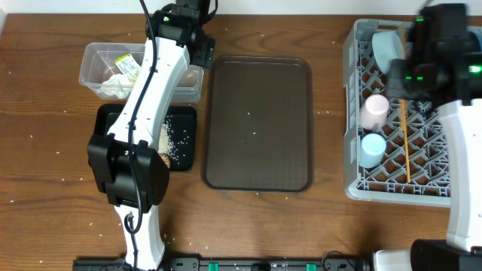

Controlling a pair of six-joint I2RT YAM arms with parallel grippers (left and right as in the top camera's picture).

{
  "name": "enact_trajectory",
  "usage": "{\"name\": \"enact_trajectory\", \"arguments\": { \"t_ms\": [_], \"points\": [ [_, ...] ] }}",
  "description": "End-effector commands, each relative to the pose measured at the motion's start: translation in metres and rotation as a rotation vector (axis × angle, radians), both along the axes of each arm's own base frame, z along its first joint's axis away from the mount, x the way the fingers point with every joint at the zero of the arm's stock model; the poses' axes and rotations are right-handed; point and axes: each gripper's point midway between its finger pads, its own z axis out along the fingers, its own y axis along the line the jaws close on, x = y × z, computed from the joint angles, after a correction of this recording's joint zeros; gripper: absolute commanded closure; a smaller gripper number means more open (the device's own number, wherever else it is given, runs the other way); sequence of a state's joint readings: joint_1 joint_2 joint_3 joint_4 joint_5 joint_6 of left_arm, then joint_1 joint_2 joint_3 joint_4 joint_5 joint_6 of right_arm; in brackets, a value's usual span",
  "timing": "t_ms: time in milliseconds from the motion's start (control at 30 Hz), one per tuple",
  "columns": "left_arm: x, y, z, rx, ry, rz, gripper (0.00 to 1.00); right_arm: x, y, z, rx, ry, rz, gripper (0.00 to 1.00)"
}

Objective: Sort waste into correct bins and load items into the dishwasher rack
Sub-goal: 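Carry the chopstick right and insert it upright into the rack, then release the chopstick and withdraw the right gripper to the rack front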

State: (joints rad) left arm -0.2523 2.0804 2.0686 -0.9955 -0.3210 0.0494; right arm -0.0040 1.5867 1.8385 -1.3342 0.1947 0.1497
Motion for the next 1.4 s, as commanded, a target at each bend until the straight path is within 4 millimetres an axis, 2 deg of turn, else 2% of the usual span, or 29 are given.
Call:
{"name": "enact_trajectory", "arguments": {
  "t_ms": [0,200,433,700,933,1067,1267,1300,1367],
  "points": [
    [0.000,0.003,-0.004,0.015,0.011,0.006,0.02,-0.008,-0.035,0.002,-0.067,0.025,-0.038,0.99],
    [0.000,0.002,-0.004,0.015,0.011,0.005,0.02,-0.023,-0.074,-0.018,-0.086,0.119,-0.075,0.99],
    [0.000,0.002,-0.004,0.015,0.010,0.005,0.02,-0.015,-0.095,-0.050,-0.068,0.140,0.011,0.99],
    [0.000,0.003,-0.004,0.015,0.011,0.006,0.02,-0.011,-0.082,-0.109,0.031,0.157,0.250,0.99],
    [0.000,0.002,-0.004,0.015,0.011,0.005,0.02,-0.015,-0.080,-0.152,0.046,0.181,0.258,0.99],
    [0.000,0.002,-0.004,0.015,0.011,0.005,0.02,-0.015,-0.086,-0.161,0.041,0.175,0.193,0.99],
    [0.000,0.003,-0.004,0.015,0.011,0.006,0.02,-0.016,-0.093,-0.161,0.021,0.175,0.144,0.99],
    [0.000,0.002,-0.004,0.015,0.011,0.005,0.02,-0.015,-0.093,-0.161,0.020,0.173,0.144,0.97],
    [0.000,0.002,-0.004,0.015,0.011,0.005,0.02,-0.014,-0.093,-0.161,0.020,0.169,0.143,0.75]
  ]
}}
